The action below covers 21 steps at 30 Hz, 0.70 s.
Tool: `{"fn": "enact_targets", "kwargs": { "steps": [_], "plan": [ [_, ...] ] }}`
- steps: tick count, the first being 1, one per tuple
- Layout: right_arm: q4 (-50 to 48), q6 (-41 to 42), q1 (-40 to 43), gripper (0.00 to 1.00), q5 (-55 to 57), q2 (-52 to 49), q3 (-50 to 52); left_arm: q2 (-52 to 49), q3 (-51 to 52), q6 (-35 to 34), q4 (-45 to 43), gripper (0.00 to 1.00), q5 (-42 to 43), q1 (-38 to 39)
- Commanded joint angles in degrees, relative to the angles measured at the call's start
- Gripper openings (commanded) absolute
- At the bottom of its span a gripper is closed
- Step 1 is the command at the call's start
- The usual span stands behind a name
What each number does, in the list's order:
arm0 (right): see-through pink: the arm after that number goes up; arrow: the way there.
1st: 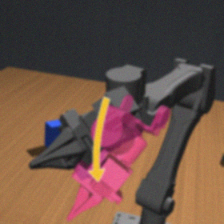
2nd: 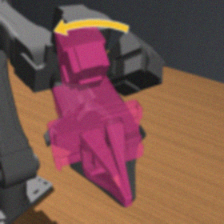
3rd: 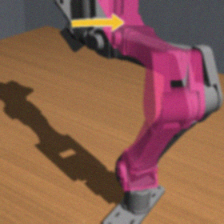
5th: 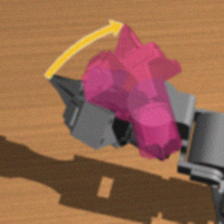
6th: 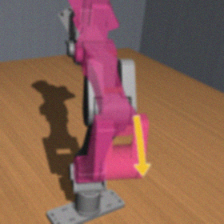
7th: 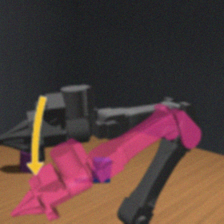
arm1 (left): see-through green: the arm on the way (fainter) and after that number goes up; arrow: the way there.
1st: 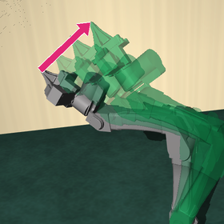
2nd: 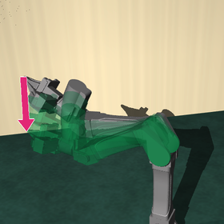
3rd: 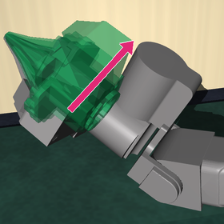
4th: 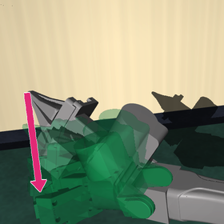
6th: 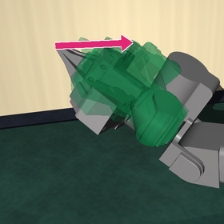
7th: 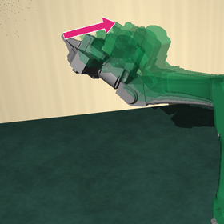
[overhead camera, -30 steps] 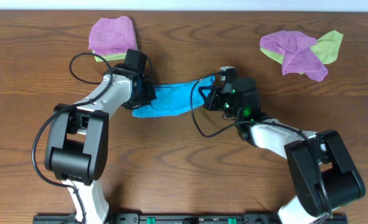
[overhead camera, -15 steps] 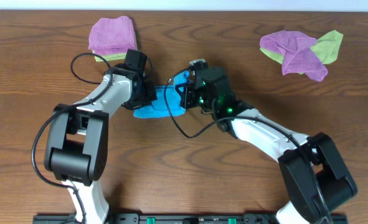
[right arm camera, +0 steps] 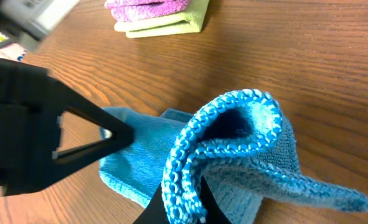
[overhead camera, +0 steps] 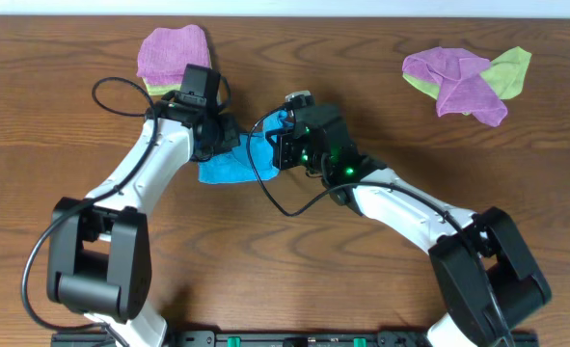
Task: Fold the cloth
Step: 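Carry the right end leftward over the strip toward the left gripper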
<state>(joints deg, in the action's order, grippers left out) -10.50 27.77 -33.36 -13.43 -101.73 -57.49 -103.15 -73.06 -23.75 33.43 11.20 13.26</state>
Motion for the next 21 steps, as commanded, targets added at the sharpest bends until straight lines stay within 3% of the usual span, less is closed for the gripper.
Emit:
{"fn": "enact_targets", "kwargs": {
  "steps": [1, 12, 21],
  "plan": [
    [0.0, -1.1, -0.5, 0.01, 0.6, 0.5, -1.0, 2.1, -0.2, 1.7, 0.7, 0.06, -1.5, -0.8],
    [0.1, -1.0, -0.5, 0.02, 0.6, 0.5, -1.0, 2.2, -0.2, 7.6, 4.1, 0.06, -1.6, -3.3],
    [0.3, -1.0, -0.5, 0.01, 0.5, 0.5, -1.0, 2.2, -0.2, 12.2, 6.0, 0.34, -2.4, -3.6]
  ]
}}
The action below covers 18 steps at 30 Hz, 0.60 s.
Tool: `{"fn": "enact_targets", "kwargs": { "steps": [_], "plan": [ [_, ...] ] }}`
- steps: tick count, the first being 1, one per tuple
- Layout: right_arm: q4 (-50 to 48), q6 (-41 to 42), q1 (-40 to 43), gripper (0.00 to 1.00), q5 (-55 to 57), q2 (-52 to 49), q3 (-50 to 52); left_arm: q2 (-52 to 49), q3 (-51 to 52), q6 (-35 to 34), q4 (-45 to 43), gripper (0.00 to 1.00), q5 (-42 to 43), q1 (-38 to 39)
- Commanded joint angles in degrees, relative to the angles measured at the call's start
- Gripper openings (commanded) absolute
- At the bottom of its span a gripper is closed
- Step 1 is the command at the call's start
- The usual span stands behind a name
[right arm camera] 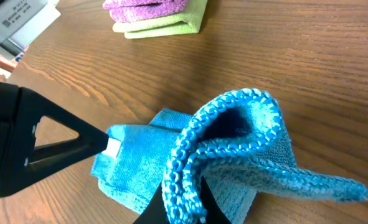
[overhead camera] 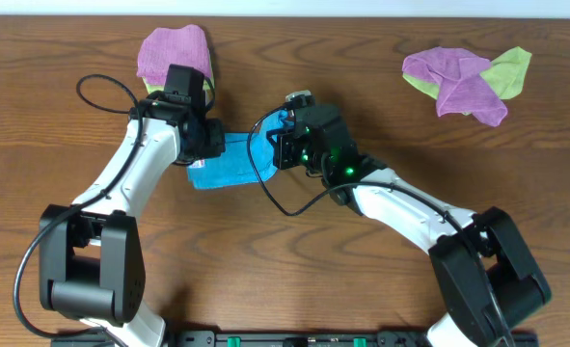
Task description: Fold the cloth
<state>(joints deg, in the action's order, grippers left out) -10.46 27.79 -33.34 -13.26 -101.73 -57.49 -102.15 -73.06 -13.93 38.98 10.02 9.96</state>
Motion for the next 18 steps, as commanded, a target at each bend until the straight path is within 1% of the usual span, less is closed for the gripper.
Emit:
{"fn": "enact_targets", "kwargs": {
  "steps": [1, 5, 6, 9, 12, 18],
  "plan": [
    [0.3, -1.1, -0.5, 0.01, 0.3, 0.5, -1.0, 1.2, -0.2, 2.9, 0.7, 0.37, -1.3, -0.3],
    [0.7, -1.1, -0.5, 0.01, 0.3, 0.5, -1.0, 1.2, -0.2, 3.7, 1.6, 0.5, -2.0, -0.3],
    [0.7, -1.1, -0.5, 0.01, 0.1, 0.5, -1.0, 1.2, -0.2, 3.7, 1.7, 0.51, -2.5, -0.3],
    [0.9, -1.3, -0.5, 0.01, -0.8, 0.5, -1.3, 1.4, -0.2, 3.7, 2.6, 0.52, -4.9, -0.5],
    [2.3, -3.5, -1.1, 0.01, -0.9, 0.5, -2.6, 1.8, -0.5, 3.6, 3.2, 0.52, -5.1, -1.5],
    [7.4, -8.2, -3.7, 0.01, 2.4, 0.4, -7.5, 4.5, -0.7, 1.9, 3.0, 0.53, -5.1, -6.1]
  ]
}}
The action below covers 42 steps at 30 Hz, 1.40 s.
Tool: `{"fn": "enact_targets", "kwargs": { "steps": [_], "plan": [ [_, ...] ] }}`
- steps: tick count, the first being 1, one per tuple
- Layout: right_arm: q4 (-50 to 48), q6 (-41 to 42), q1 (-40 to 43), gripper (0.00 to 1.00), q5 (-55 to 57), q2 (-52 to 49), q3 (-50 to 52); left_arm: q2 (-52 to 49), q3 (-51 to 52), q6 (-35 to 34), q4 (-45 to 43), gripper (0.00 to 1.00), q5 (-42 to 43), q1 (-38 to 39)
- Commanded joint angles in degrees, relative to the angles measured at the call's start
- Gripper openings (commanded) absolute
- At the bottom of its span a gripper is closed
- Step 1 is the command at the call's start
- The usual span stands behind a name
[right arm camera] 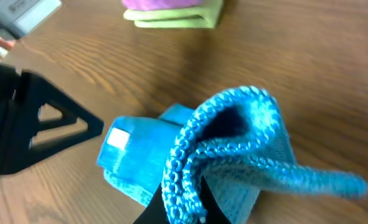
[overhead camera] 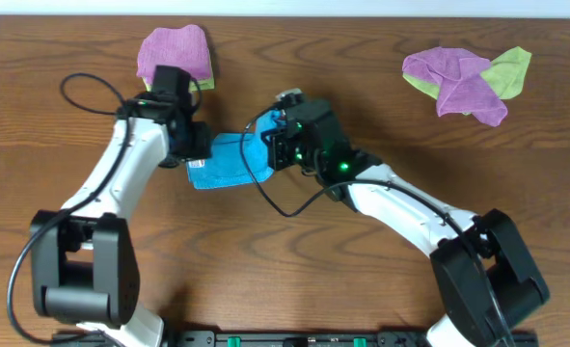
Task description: Fold the cloth
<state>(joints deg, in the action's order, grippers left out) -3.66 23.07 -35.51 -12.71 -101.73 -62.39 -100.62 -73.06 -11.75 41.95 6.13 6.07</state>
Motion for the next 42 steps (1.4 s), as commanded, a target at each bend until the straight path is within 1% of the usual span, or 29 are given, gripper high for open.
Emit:
{"fn": "enact_targets", "kwargs": {
  "steps": [1, 6, 11, 18, 24, 32, 42],
  "plan": [
    [0.7, -3.7, -1.7, 0.01, 1.8, 0.4, -2.9, 3.7, -0.7, -0.2, 0.1, 0.54, -1.2, -3.2],
    [0.9, -4.6, -2.5, 0.01, 2.0, 0.0, -3.2, 6.1, -0.7, -0.2, 1.1, 0.56, -0.8, -7.3],
    [1.0, -5.2, -3.8, 0.01, 1.8, -2.4, -4.5, 7.2, -0.7, -0.2, 2.6, 0.55, -0.3, -9.4],
    [7.4, -7.5, -6.5, 0.01, 1.8, -9.2, -13.0, 8.2, -0.7, -0.2, 4.9, 0.53, -0.4, -11.2],
    [8.9, -8.1, -7.8, 0.01, 1.8, -12.8, -17.3, 9.5, -0.7, -0.2, 6.2, 0.52, -0.3, -15.2],
    [9.1, -8.3, -9.1, 0.01, 1.7, -16.3, -18.3, 10.0, -0.7, -0.2, 6.9, 0.52, 2.5, -21.0],
    [8.6, -8.3, -10.3, 0.01, 1.8, -19.2, -18.4, 10.0, -0.7, -0.2, 6.8, 0.51, 2.5, -21.8]
  ]
}}
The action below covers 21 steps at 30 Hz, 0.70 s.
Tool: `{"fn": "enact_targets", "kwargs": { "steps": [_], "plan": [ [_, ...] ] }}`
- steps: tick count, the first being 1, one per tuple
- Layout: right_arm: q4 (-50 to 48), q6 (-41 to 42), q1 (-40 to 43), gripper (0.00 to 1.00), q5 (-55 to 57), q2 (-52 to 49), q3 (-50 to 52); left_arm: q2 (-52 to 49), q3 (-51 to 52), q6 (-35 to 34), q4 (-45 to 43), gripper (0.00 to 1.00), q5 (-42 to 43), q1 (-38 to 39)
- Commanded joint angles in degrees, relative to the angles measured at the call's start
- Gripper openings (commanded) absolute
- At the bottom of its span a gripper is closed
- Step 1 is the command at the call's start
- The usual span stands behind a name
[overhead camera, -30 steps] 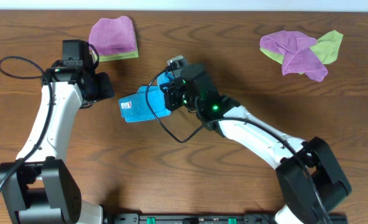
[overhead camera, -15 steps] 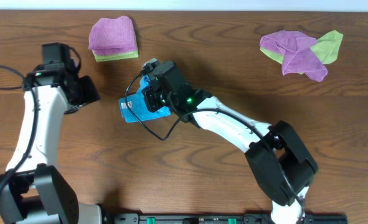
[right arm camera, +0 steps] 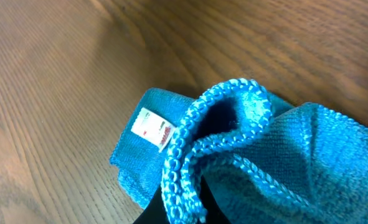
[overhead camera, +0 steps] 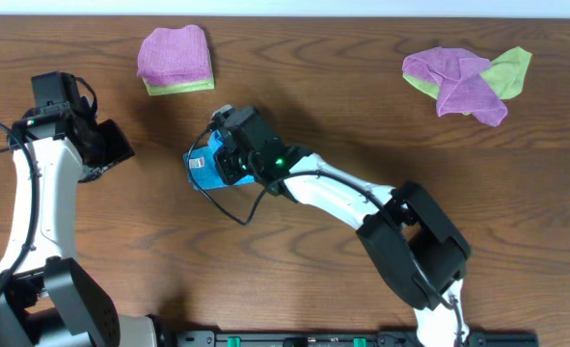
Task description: Fold the cloth
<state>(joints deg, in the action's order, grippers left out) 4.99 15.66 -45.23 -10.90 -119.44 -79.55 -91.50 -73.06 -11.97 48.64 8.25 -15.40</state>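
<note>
The blue cloth (overhead camera: pixel 201 166) lies doubled on the wooden table left of centre; its white label (right arm camera: pixel 152 129) faces up at the left end. My right gripper (overhead camera: pixel 225 158) hangs over it, shut on the stitched edge, which arches up as a loop (right arm camera: pixel 233 112) just ahead of the fingers (right arm camera: pixel 182 208). The held layer drapes over the lower layer (right arm camera: pixel 134 162). My left gripper (overhead camera: pixel 111 146) is far off to the left, open, holding nothing, well apart from the cloth.
A folded pink cloth on a green one (overhead camera: pixel 175 58) sits at the back left. A loose heap of purple and green cloths (overhead camera: pixel 468 82) lies at the back right. A black rail (overhead camera: pixel 313 339) runs along the front edge.
My left arm has drawn back from beside the cloth to the table's far left. My right gripper, still shut on the edge, has moved left and now sits over the labelled end.
Both grippers were at the blue cloth, the right one holding its raised right edge. Then the left fingertip sat at the labelled corner, and after that stood apart from it. Now the left arm is far away and the held edge lies over the left end.
</note>
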Motion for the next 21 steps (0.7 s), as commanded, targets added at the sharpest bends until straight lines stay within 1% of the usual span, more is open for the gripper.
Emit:
{"fn": "enact_targets", "kwargs": {
  "steps": [1, 5, 7, 9, 16, 19, 21],
  "plan": [
    [-0.3, -0.9, -0.8, 0.01, 0.0, -1.8, -1.3, 0.9, -0.7, 0.0, 0.2, 0.51, 0.4, -0.3],
    [-1.4, -0.9, -1.6, 0.01, 0.0, -2.1, -1.3, 0.9, -0.7, 0.0, 0.2, 0.51, 0.4, -0.3],
    [-2.0, -0.9, -1.9, 0.06, 0.2, -2.1, -1.3, 0.9, -0.7, 0.0, 0.2, 0.51, 0.4, -0.3],
    [-2.5, -0.9, -2.1, 0.06, 0.2, -2.1, -1.3, 0.9, -0.7, 0.0, 0.2, 0.51, 0.4, -0.3],
    [-5.0, -0.3, -2.3, 0.01, 1.9, -2.1, -1.3, 0.9, -0.7, 0.0, 0.2, 0.5, 0.4, -0.3],
    [-5.0, -0.3, -2.3, 0.03, 2.0, -2.4, -1.3, 0.9, -0.7, 0.0, 0.3, 0.5, 0.7, -0.3],
    [-5.0, -0.3, -2.3, 0.07, 1.9, -2.5, -1.3, 0.9, -0.7, 0.0, 0.3, 0.5, 0.8, -0.3]
  ]
}}
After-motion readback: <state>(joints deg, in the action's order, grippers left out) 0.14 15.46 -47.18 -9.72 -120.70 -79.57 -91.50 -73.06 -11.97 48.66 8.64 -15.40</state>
